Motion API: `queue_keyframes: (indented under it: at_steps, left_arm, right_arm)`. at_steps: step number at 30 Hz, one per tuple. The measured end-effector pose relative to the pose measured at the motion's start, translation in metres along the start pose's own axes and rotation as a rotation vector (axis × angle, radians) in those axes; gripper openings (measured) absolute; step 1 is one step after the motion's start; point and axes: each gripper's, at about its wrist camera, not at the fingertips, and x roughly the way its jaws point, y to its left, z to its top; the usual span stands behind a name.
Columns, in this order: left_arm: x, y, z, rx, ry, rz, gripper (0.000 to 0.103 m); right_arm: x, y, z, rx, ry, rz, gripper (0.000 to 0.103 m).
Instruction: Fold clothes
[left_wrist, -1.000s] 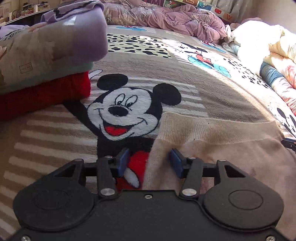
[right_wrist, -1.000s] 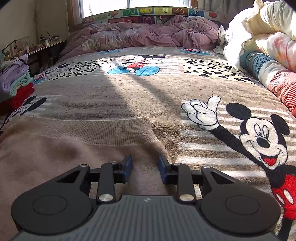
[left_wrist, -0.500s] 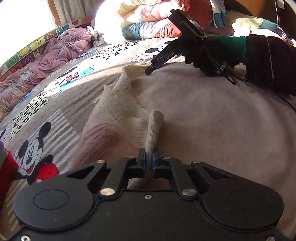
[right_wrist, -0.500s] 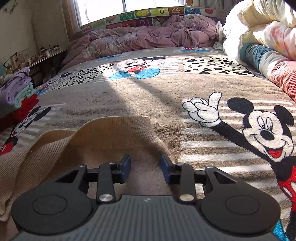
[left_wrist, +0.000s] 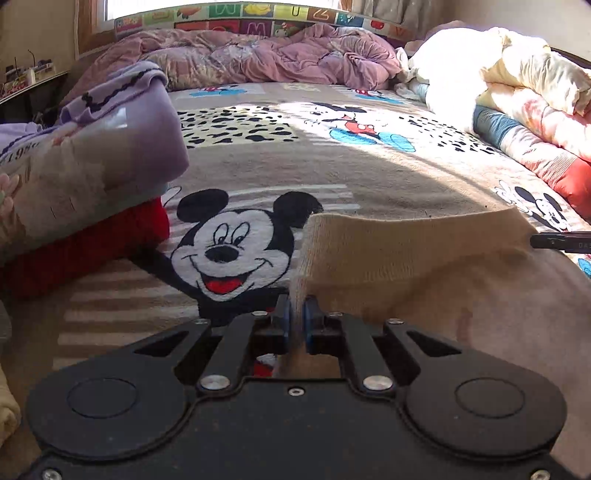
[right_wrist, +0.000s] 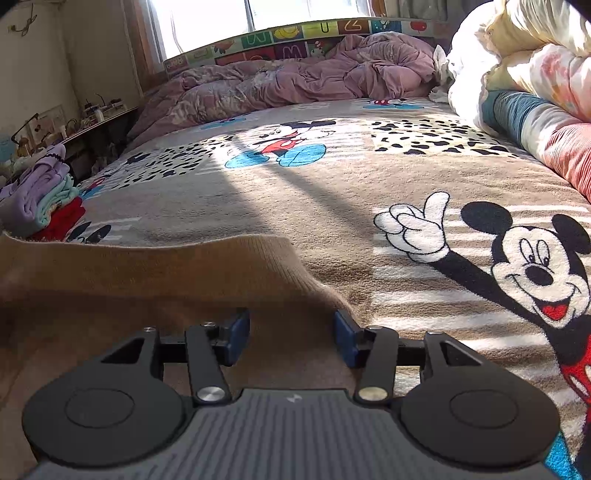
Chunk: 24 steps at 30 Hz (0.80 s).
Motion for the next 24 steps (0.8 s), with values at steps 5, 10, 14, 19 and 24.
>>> queue_keyframes:
  at_steps: [5, 10, 14, 19, 24]
  left_arm:
    - [-0.012, -0.024, -0.002, 0.069, -0.119, 0.237, 0.033]
    - [-0.009, -0.058, 0.006, 0.155, -0.185, 0.153, 0.031]
    - [0.058, -0.066, 0.003, 0.172, 0.004, 0.117, 0.029]
    - [0.028, -0.066, 0.011, 0.129, -0.034, 0.113, 0.029]
    - [-0.048, -0.079, -0.021, 0.083, -0.102, 0.077, 0.029]
  right_arm:
    - [0.004, 0.010, 0.001, -0.053, 0.013, -0.052, 0.052]
    - [-0.007, 0.027, 0.020, -0.103, -0.078, -0.018, 0.051]
    - [0.022, 0.033, 0.011, -0.153, -0.002, -0.058, 0.048]
    - [0.017, 0.044, 0.008, -0.214, 0.024, -0.090, 0.049]
    - [-0.030, 0.052, 0.004, -0.202, -0.012, -0.030, 0.051]
